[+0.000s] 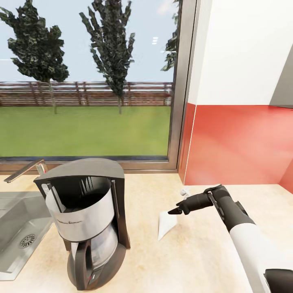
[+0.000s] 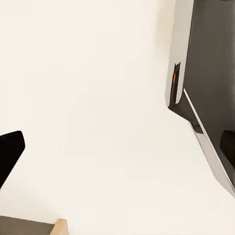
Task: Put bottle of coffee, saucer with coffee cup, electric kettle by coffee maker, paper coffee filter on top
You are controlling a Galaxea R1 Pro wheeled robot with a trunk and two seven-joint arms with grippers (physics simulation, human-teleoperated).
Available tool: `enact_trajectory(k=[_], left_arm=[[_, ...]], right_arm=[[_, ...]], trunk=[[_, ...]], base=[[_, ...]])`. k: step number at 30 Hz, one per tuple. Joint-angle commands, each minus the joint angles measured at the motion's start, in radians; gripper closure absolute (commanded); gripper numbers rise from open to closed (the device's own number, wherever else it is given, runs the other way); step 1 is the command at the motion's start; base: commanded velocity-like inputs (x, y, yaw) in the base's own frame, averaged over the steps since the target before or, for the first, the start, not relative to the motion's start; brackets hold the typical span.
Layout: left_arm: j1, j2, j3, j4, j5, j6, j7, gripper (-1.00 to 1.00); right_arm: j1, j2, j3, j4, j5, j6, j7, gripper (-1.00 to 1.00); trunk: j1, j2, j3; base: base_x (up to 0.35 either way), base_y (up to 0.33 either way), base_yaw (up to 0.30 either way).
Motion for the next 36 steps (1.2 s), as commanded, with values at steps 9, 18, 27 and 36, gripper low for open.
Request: enact_trajectory(k=[9, 18, 27, 36], left_arm=[[-0.001, 0.0, 0.007, 0.002, -0.003, 0.0, 0.0, -1.0], [-0.001, 0.001, 0.007, 0.003, -0.001, 0.012, 0.0, -1.0], [-0.001, 0.001, 0.007, 0.004, -0.001, 0.013, 0.0, -1.0], [-0.001, 0.001, 0.007, 0.004, -0.001, 0.014, 0.0, -1.0]], right_arm=[[-0.001, -0.004, 0.002, 0.022, 0.009, 0.009, 0.0, -1.0], [-0.001, -0.003, 0.002, 0.073, 0.008, 0.009, -0.146, -1.0], [-0.001, -0.003, 0.003, 0.076, 0.008, 0.009, -0.163, -1.0], [-0.001, 0.004, 0.004, 0.157, 0.003, 0.005, -0.161, -1.0]], trunk=[[0.001, -0.002, -0.002], [0.001, -0.002, -0.002], [0.001, -0.002, -0.002], [0.001, -0.002, -0.002]], base=[[0.0, 0.0, 0.0], [0.0, 0.0, 0.0], [0.01, 0.0, 0.0], [0.02, 0.0, 0.0]])
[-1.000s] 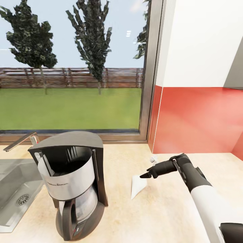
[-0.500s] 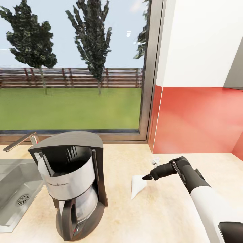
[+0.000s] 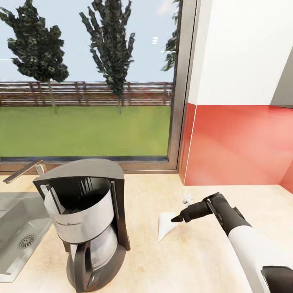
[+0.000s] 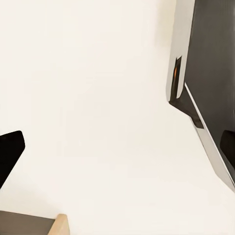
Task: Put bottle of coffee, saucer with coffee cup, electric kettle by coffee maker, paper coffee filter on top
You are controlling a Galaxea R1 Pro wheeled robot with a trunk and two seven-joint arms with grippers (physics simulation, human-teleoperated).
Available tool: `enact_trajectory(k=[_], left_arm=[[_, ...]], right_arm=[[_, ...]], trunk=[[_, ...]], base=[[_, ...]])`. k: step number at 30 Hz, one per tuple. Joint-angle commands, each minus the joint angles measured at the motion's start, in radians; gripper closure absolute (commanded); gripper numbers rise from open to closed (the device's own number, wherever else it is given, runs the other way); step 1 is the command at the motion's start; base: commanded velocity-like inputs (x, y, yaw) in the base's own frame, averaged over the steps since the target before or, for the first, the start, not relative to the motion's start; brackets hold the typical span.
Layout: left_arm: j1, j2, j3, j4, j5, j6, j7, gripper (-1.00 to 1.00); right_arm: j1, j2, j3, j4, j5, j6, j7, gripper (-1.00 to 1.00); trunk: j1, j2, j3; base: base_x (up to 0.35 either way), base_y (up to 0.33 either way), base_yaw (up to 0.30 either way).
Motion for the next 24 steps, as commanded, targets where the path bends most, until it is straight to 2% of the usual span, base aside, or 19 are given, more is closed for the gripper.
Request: enact_trajectory(k=[1, 11, 24], left_arm=[[-0.001, 0.0, 0.007, 0.002, -0.003, -0.006, 0.0, -1.0], [-0.001, 0.001, 0.007, 0.003, -0.003, -0.006, 0.0, -1.0], [-0.001, 0.0, 0.007, 0.002, -0.002, -0.006, 0.0, -1.0]], right_arm=[[-0.001, 0.0, 0.002, -0.001, 0.004, 0.007, 0.005, -1.0], [-0.001, 0.002, 0.003, 0.006, 0.003, -0.005, 0.005, -1.0], [-0.001, 0.012, 0.006, 0.086, 0.003, -0.082, 0.005, -1.0]], trunk=[[0.001, -0.002, -0.002], [0.001, -0.002, -0.002], [0.001, -0.002, -0.002]], base=[[0.002, 0.0, 0.0], [0.03, 0.011, 0.0], [0.0, 0.001, 0.0]])
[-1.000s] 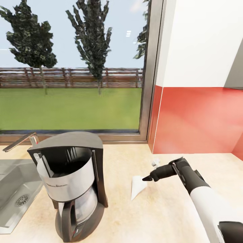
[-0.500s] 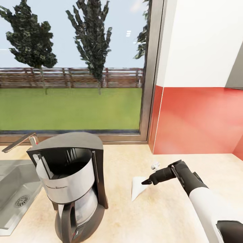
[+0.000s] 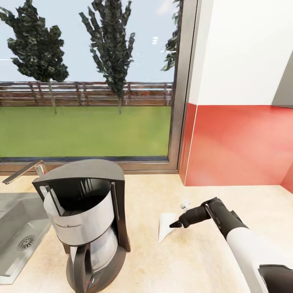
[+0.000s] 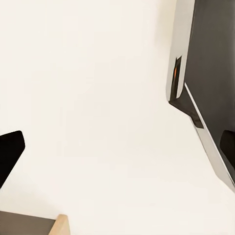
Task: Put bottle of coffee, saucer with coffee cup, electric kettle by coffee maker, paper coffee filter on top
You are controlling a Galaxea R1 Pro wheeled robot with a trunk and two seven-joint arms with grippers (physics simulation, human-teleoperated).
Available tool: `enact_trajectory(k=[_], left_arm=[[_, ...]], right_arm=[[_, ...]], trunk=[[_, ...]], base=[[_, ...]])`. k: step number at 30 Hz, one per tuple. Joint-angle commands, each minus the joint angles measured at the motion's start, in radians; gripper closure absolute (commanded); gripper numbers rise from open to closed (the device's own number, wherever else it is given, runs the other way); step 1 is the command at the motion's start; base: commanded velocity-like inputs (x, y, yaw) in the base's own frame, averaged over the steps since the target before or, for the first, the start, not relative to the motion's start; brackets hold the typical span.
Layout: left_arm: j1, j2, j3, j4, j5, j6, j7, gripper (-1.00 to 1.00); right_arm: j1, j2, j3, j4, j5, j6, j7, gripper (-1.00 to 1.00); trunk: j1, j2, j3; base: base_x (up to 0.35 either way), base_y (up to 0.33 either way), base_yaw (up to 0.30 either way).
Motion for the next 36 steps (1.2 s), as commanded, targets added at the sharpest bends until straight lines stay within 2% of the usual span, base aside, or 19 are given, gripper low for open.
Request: enact_trajectory(k=[1, 21, 28, 36], left_arm=[[-0.001, 0.0, 0.007, 0.002, -0.003, -0.006, 0.0, -1.0], [-0.001, 0.0, 0.007, 0.003, -0.002, -0.006, 0.0, -1.0], [-0.001, 0.0, 0.007, 0.002, -0.002, -0.006, 0.0, -1.0], [-0.001, 0.0, 0.007, 0.002, -0.002, -0.006, 0.0, -1.0]], right_arm=[[-0.001, 0.001, 0.002, 0.0, 0.002, 0.007, 0.004, -1.0], [-0.001, 0.005, 0.003, 0.008, 0.005, -0.024, 0.003, -1.0], [-0.001, 0.006, 0.003, 0.038, 0.006, -0.027, 0.002, -1.0], [-0.001, 0.006, 0.003, 0.043, 0.007, -0.067, 0.002, -1.0]], trunk=[[0.001, -0.002, -0.002], [0.001, -0.002, -0.002], [0.001, -0.002, -0.002], [0.001, -0.002, -0.002]], base=[[0.0, 0.03, 0.0], [0.0, 0.031, 0.0], [0.0, 0.056, 0.0], [0.0, 0.004, 0.0]])
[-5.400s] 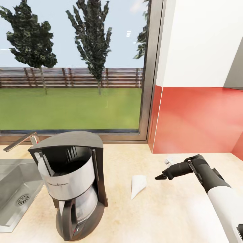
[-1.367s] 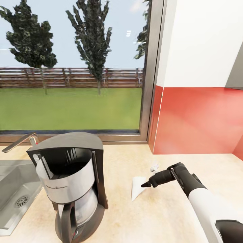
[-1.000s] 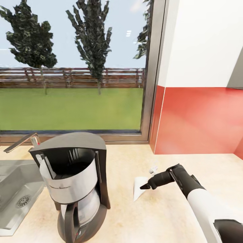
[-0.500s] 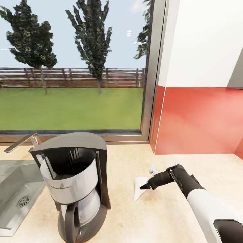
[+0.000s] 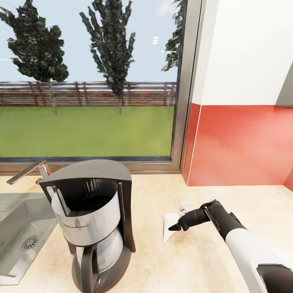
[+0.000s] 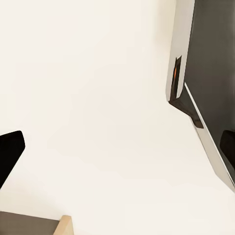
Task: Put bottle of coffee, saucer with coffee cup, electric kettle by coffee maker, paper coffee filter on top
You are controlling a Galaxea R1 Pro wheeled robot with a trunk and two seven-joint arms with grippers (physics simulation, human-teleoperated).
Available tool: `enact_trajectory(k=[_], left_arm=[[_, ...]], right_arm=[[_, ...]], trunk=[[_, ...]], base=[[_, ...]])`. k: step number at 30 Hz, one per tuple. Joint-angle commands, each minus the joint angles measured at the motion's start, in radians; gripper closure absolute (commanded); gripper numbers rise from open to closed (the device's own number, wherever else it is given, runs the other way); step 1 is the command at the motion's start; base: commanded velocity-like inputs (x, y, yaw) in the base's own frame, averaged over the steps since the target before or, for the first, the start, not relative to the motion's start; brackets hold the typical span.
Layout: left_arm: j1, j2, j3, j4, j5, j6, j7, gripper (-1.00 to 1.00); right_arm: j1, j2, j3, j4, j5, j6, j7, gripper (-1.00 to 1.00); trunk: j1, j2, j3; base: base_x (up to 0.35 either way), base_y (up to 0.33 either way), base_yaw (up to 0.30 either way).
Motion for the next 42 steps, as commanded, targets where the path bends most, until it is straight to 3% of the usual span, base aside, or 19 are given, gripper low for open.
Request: enact_trajectory(k=[1, 9, 15, 25, 26, 42], left_arm=[[-0.001, 0.0, 0.007, 0.002, -0.003, -0.006, 0.0, -1.0], [-0.001, 0.0, 0.007, 0.003, -0.003, -0.006, 0.0, -1.0], [-0.001, 0.0, 0.007, 0.003, -0.003, -0.006, 0.0, -1.0], [-0.001, 0.0, 0.007, 0.003, -0.003, -0.006, 0.0, -1.0], [-0.001, 0.0, 0.007, 0.003, -0.003, -0.006, 0.0, -1.0], [-0.001, 0.001, 0.007, 0.003, -0.003, -0.006, 0.0, -1.0]], right_arm=[[-0.001, -0.001, 0.003, -0.002, 0.001, 0.009, 0.003, -1.0], [-0.001, 0.006, 0.004, -0.002, 0.001, 0.007, 0.003, -1.0], [-0.001, 0.031, 0.003, -0.002, 0.004, 0.007, 0.002, -1.0], [-0.001, 0.034, 0.003, 0.011, 0.005, 0.007, 0.001, -1.0], [-0.001, 0.034, 0.003, 0.02, 0.006, 0.006, -0.002, 1.0], [-0.001, 0.034, 0.003, 0.041, 0.007, 0.006, -0.018, 1.0]], trunk=[[0.001, -0.002, -0.002], [0.001, -0.002, -0.002], [0.001, -0.002, -0.002], [0.001, -0.002, -0.002], [0.001, -0.002, -0.002], [0.001, -0.002, -0.002]], base=[[0.0, 0.0, 0.0], [0.0, 0.0, 0.0], [0.0, 0.02, 0.0], [0.0, 0.009, 0.0], [0.0, 0.0, 0.0], [0.0, 0.0, 0.0]])
